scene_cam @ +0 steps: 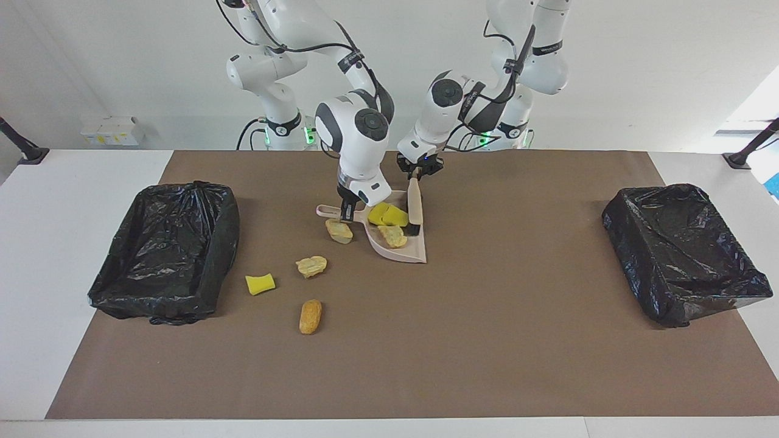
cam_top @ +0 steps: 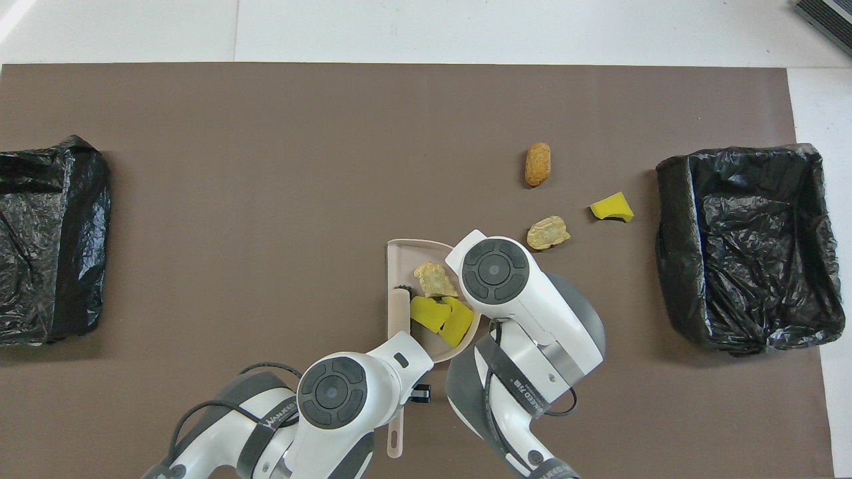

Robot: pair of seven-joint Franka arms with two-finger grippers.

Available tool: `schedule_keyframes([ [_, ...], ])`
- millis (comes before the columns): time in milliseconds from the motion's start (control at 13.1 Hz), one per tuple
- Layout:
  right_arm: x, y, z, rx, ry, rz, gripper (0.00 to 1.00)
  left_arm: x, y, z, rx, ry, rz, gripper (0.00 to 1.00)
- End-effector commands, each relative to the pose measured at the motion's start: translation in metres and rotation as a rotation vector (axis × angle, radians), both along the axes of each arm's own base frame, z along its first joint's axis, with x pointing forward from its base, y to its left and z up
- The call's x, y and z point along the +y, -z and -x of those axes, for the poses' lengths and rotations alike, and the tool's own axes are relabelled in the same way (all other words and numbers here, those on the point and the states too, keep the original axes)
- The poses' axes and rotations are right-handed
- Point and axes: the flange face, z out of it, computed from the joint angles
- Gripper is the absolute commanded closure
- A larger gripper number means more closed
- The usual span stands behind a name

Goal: Sweep and dump trash in bin
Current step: 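Sweep the remaining pieces into the dustpan with the brush, then carry the loaded dustpan with the right gripper to the nearby black bin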

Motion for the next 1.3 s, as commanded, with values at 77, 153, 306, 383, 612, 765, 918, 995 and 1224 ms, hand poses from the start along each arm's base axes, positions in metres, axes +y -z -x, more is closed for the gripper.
schedule_keyframes([
  [77, -0.002, -0.005, 0.003, -0.017, 0.03, -0.003, 1.0, 0.026, -0.018, -0.052, 0.04, -0.068, 0.008, 1.0],
  [153, -0.006, -0.015, 0.0, -0.021, 0.042, -0.016, 1.0, 0.028, -0.021, -0.06, 0.064, -0.072, -0.006, 1.0],
  [306, -0.027, -0.034, -0.009, -0.011, 0.095, -0.058, 1.0, 0.048, -0.038, -0.083, 0.083, -0.103, -0.021, 1.0],
  [383, -0.03, -0.041, -0.009, -0.006, 0.093, -0.064, 1.0, 0.051, -0.044, -0.083, 0.096, -0.099, -0.028, 1.0],
  [612, -0.061, -0.079, -0.017, 0.014, 0.143, -0.07, 1.0, 0.052, -0.058, -0.075, 0.127, -0.069, -0.059, 1.0],
  [765, -0.093, -0.112, -0.024, 0.032, 0.205, -0.059, 1.0, 0.042, -0.059, -0.049, 0.127, -0.047, -0.067, 1.0],
  [918, -0.134, -0.145, -0.034, 0.033, 0.247, -0.066, 1.0, 0.015, -0.062, -0.018, 0.125, -0.036, -0.073, 1.0],
  [995, -0.166, -0.161, -0.038, 0.031, 0.264, -0.076, 1.0, -0.004, -0.062, -0.001, 0.119, -0.054, -0.083, 1.0],
  [1224, -0.275, -0.187, -0.052, 0.04, 0.267, -0.109, 1.0, -0.038, -0.04, 0.05, 0.104, -0.047, -0.106, 1.0],
])
